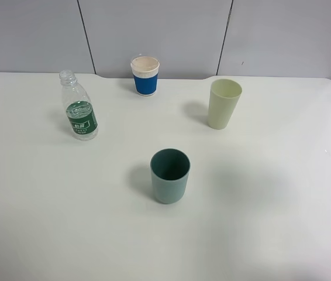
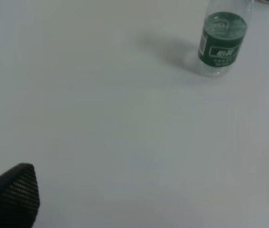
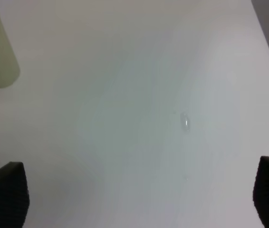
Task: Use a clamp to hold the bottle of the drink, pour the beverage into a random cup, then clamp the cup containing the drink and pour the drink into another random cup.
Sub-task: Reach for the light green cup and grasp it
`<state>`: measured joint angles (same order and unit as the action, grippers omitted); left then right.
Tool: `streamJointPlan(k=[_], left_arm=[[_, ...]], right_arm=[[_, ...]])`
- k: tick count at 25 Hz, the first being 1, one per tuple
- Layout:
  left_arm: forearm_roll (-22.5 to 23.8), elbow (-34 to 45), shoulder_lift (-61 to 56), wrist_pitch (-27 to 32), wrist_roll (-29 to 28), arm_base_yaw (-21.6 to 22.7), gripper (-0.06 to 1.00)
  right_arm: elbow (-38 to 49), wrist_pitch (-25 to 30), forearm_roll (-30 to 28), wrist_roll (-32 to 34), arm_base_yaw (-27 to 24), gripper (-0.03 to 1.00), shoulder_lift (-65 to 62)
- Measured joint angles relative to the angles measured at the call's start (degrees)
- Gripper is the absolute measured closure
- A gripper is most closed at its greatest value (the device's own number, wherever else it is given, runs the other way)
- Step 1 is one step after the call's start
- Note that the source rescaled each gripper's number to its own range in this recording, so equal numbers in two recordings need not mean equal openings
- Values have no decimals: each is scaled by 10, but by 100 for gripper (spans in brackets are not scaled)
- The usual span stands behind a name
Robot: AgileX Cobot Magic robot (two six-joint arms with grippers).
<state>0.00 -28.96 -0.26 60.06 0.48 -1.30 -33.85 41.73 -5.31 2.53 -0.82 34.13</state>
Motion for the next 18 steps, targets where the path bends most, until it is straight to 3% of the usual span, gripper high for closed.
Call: streamJointPlan(k=[5, 18], left_arm=[[0, 0, 0, 0, 0, 0, -5], [0, 0, 0, 0, 0, 0, -5]], right_arm=[[0, -62, -2, 0, 5, 11, 108], [0, -223, -39, 27, 100, 11, 345]])
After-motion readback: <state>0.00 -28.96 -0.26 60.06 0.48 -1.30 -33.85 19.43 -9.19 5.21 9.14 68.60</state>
